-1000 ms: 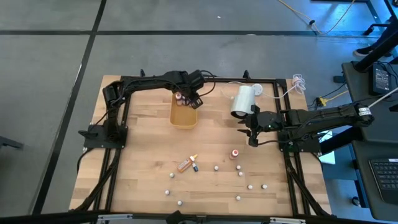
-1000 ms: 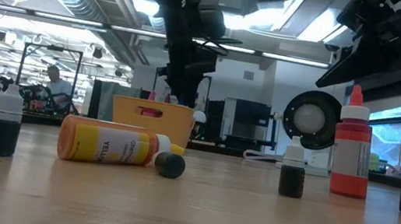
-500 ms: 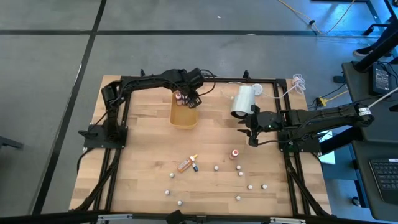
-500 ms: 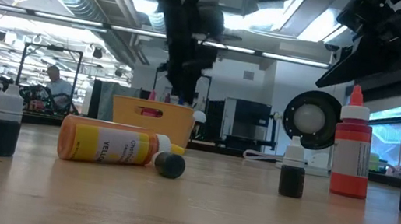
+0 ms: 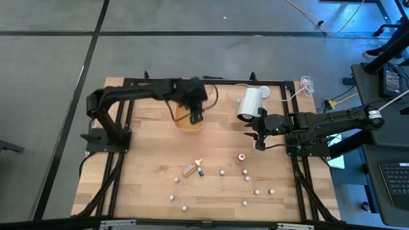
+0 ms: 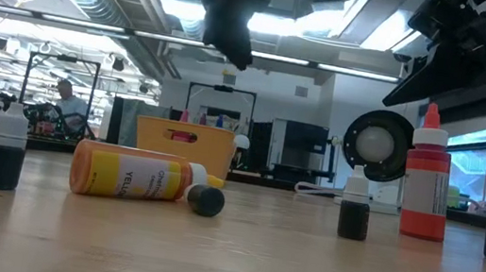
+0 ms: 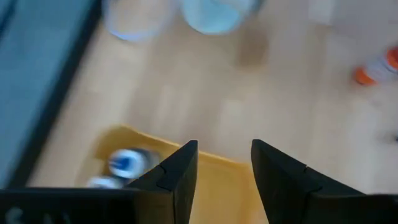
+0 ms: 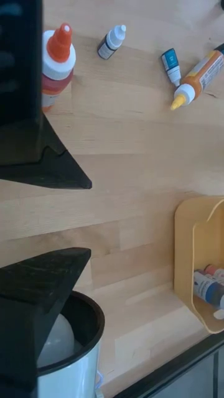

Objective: Pick & Place food coloring
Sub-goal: Put the large yellow food coloring bottle into the yellow bin

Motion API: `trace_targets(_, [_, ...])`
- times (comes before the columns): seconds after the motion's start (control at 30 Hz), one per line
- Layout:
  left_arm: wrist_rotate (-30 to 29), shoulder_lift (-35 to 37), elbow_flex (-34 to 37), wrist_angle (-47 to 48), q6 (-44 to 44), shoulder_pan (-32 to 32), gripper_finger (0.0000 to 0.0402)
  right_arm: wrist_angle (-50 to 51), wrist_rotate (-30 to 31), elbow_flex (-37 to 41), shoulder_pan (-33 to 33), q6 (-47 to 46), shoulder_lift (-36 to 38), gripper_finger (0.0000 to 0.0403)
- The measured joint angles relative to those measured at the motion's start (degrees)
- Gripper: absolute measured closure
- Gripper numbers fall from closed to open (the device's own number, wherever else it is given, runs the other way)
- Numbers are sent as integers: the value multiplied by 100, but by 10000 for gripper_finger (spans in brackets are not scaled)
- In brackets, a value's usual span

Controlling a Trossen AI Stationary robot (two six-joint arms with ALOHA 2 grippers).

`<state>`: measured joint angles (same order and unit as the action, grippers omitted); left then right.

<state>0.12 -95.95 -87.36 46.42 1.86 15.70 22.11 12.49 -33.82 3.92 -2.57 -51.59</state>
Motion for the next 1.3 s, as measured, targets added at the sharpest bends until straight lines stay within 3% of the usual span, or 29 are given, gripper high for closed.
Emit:
trace_targets(0.2, [-4, 1, 530, -125, 533, -814, 258, -11, 0, 0, 2, -1, 0, 237])
trace_targets(0.43, [-136, -10, 729, -395, 263, -1530, 258, -9, -1, 0, 1, -35, 0, 237])
trace_targets(0.63, [-321, -10, 729, -1008, 51, -1829, 256, -4, -2, 0, 2, -146, 0, 237])
trace_targets(0.87, [18, -10, 729, -1336, 78, -1871, 250, 3, -2, 0, 1, -141, 0, 237])
trace_targets(1.3, [109, -51, 731, -1378, 372, -1860, 149, -39, -1, 359, 1, 156, -2, 237])
